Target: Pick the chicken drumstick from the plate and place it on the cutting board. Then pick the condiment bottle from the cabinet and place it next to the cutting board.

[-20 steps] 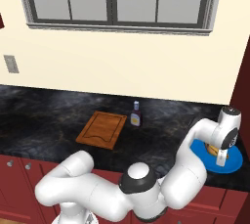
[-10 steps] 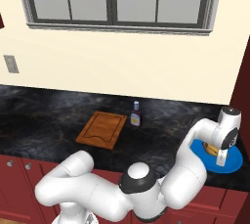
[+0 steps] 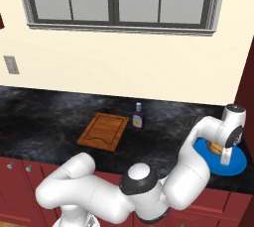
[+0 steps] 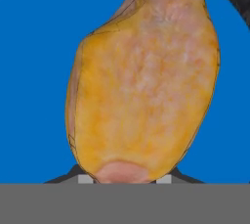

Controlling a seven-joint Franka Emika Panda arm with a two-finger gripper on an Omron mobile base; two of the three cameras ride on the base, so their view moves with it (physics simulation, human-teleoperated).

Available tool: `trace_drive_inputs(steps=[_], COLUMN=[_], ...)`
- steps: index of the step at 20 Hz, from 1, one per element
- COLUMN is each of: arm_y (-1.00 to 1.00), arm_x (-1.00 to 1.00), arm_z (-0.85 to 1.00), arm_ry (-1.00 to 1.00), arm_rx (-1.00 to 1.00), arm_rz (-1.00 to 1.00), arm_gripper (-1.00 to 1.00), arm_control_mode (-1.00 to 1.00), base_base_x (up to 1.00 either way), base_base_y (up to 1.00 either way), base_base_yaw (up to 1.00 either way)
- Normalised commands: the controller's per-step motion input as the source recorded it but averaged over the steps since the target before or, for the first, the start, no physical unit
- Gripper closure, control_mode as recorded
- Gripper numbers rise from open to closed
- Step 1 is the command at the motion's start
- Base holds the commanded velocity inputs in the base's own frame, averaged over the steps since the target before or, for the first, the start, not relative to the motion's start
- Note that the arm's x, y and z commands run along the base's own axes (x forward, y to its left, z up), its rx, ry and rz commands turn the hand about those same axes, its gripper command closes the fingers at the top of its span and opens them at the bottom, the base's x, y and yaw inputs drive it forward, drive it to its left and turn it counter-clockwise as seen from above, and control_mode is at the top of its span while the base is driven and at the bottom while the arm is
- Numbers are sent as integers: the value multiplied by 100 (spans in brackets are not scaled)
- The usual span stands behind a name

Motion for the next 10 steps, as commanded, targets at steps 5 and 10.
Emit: trace_drive_inputs(steps=[5,10], arm_y=[0,0], arm_x=[0,-3], arm_z=[37,29], arm_ry=[0,-1], arm_rx=[0,0], arm_rz=[0,0], arm_gripper=[100,100], arm_control_mode=[-100,-100], base_base_x=[0,0], base_base_y=[0,0], base_base_yaw=[0,0])
